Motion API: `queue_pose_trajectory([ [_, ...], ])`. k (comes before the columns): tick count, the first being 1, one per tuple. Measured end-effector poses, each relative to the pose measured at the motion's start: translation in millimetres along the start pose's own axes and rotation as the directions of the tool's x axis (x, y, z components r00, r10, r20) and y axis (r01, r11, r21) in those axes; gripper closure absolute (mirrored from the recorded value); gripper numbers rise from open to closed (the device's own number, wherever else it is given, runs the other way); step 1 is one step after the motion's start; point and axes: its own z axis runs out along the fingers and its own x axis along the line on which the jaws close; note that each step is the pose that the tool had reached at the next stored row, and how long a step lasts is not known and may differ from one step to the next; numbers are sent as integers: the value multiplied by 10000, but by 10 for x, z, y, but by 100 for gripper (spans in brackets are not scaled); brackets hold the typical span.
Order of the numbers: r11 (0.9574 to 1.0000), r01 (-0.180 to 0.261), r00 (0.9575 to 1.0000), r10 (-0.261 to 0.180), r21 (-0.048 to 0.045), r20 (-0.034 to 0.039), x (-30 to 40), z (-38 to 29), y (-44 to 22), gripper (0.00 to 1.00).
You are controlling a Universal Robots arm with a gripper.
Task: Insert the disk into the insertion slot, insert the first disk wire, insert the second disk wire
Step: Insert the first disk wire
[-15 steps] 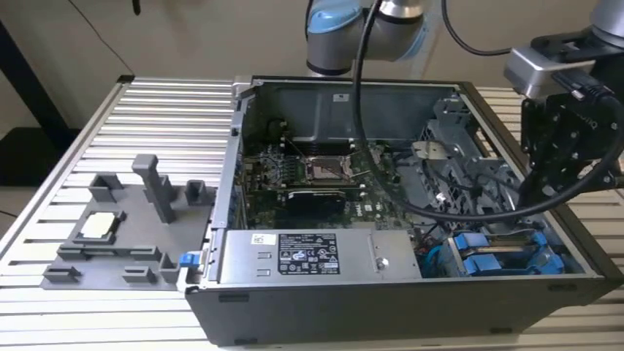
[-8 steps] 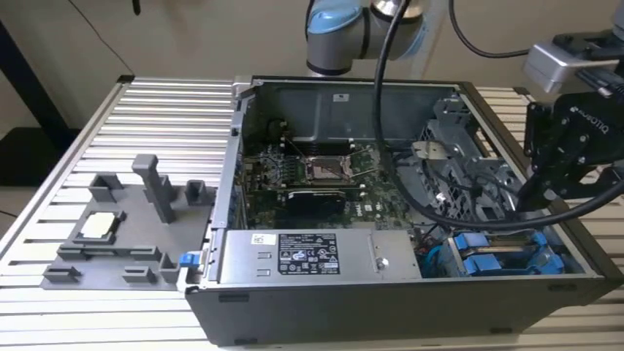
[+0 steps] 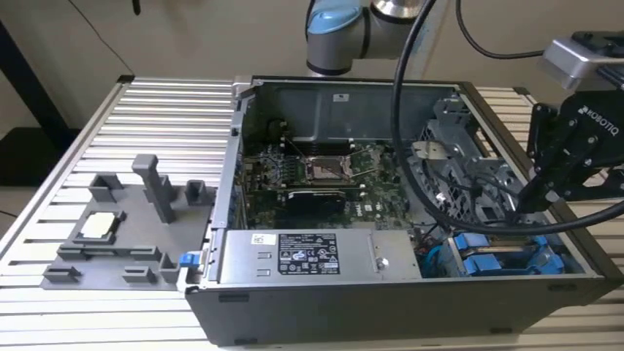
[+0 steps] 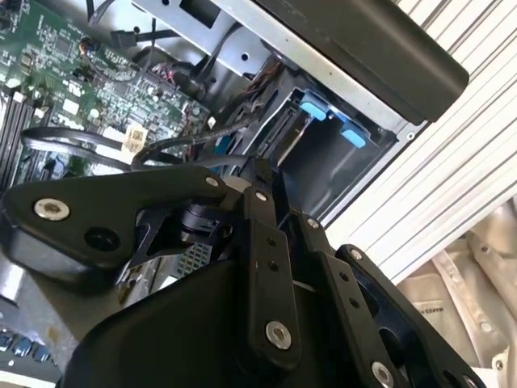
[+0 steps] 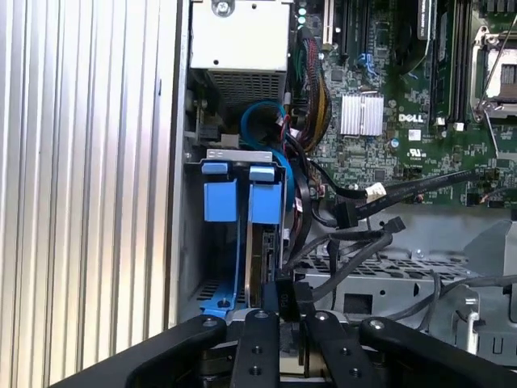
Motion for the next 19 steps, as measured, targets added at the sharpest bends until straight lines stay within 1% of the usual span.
queue_pose_trajectory([
  [4,10000,1,10000,-1,-4,1,3,5,-1,81],
  [6,10000,1,10000,-1,-10,1,22,15,-3,81],
  [10,10000,5,10000,-5,-26,39,113,48,-19,81],
  [12,10000,5,10000,-5,-42,44,148,62,-29,81],
  [16,9999,3,10000,-3,-110,45,222,84,-51,81],
  [17,9999,5,9999,-4,-108,118,225,90,-52,81],
  [19,10000,29,9988,-24,-94,486,227,91,-53,81],
])
